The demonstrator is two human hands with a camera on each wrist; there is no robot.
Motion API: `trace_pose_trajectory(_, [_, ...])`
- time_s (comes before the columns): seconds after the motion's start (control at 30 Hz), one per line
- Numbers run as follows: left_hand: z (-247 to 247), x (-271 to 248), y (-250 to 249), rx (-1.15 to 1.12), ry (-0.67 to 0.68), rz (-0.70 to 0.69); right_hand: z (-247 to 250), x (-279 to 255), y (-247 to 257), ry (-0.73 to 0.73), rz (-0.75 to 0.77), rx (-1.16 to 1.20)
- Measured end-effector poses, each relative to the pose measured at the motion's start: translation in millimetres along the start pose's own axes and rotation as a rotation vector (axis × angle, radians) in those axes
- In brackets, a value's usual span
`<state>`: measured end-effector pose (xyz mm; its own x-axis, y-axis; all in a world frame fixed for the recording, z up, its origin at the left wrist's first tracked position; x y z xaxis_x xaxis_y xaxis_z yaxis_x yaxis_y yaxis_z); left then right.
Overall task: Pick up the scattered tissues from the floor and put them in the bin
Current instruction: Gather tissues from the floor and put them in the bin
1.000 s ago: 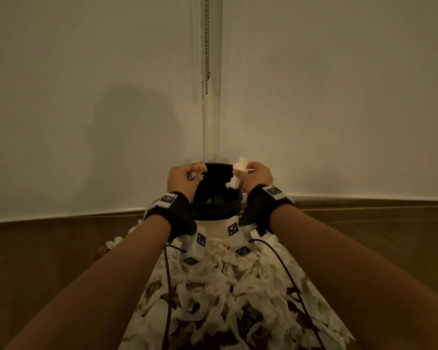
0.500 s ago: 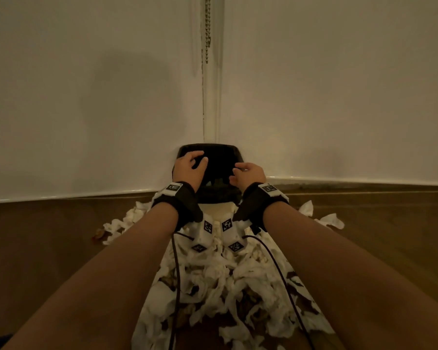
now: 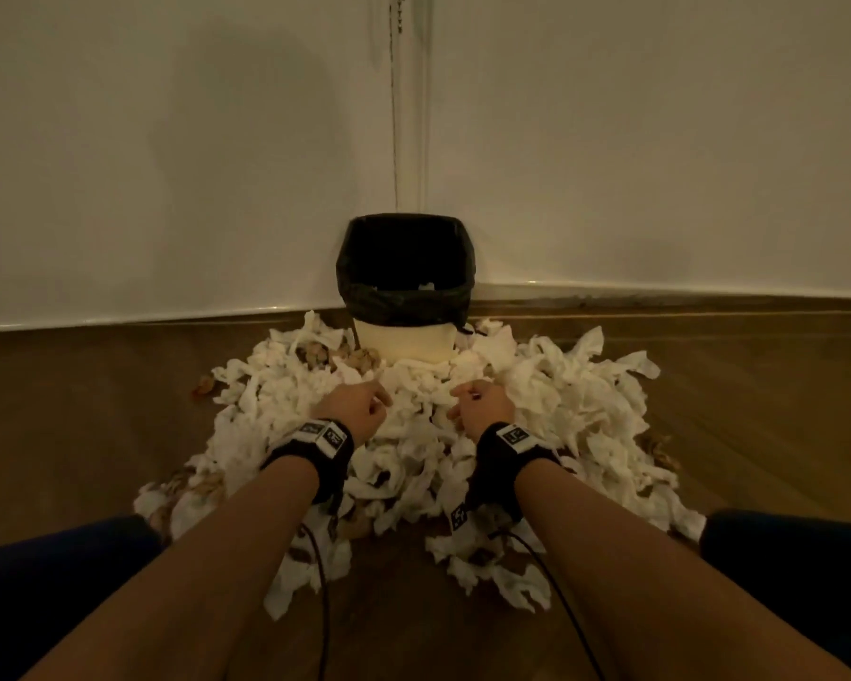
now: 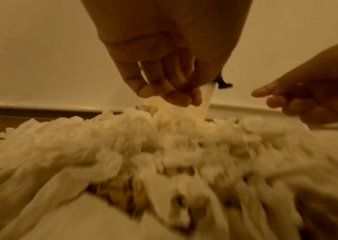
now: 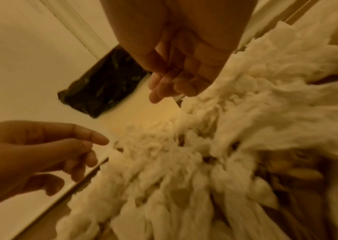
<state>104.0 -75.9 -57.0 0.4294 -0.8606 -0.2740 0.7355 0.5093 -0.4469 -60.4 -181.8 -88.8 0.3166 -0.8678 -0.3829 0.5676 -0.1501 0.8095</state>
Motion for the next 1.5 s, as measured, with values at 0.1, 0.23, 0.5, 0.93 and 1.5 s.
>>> trace_pose_trajectory(0.1, [-38.9,-16.3,-3.2,0.181,0.128,-0.101,-11.8,-13.7,-23.7,0.055,-0.03,-0.043])
trace_pose_trajectory(0.23, [-76.1,-29.6,3.2,0.408,0.173,-0.191,-25.6,-27.2,-45.4,0.156,-0.06,-0.167])
trace_pose_trajectory(0.5, [-93.0,-28.6,22.4,0.553,0.115,-0.134,-44.7,-40.9,-49.2,0.256,0.111,-0.501])
trace_pose_trajectory(0.93, [-104.3,-13.5,23.3,0.635,0.159,-0.137,-76.3,-55.0,-56.6,0.344,0.188,-0.743])
trace_pose_trajectory(1.5, [-100.0,-9.6,26.8,0.316,0.199,-0.089,-83.0,-52.8,-51.5,0.345,0.297,-0.921])
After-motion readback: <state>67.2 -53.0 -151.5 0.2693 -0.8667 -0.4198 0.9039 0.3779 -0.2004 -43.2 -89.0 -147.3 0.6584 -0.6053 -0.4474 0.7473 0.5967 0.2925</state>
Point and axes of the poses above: each hand's wrist, its own x-axis towards the middle knuckle, its own z-axis out of the back of the hand, y = z × x, the point moved 7 cm from there along x, towards the middle knuckle, and after that the axes turned 1 degree about -x, right-handed, at the moved point
